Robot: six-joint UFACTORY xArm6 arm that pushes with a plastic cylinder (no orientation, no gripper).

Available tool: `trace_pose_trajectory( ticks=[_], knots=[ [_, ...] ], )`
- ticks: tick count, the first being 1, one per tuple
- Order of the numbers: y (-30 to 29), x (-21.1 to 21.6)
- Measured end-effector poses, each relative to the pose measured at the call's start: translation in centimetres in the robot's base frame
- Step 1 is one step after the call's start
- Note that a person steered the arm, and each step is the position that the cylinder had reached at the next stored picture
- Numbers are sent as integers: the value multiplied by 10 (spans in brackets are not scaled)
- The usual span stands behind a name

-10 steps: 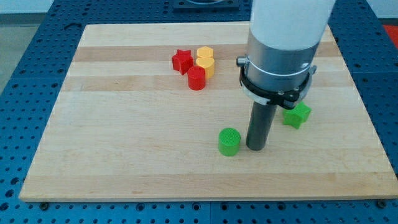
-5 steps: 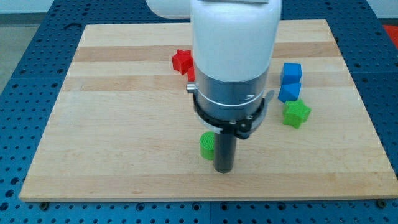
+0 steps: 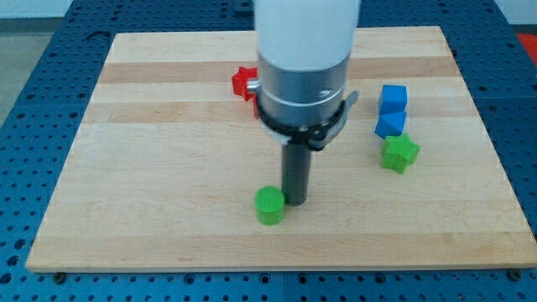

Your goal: Push the green circle towards the bottom center

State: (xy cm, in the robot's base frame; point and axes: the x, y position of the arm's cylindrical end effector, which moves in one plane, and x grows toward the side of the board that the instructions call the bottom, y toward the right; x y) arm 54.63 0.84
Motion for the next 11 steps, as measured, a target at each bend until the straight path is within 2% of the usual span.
trace_pose_trajectory(
  ticks=[3,4,6,7,8,10,11],
  knots=[
    [3,2],
    [-18,-27],
    [-43,-20],
    [-42,-3],
    [-42,-3],
    [-1,-30],
    [51,-16]
  ],
)
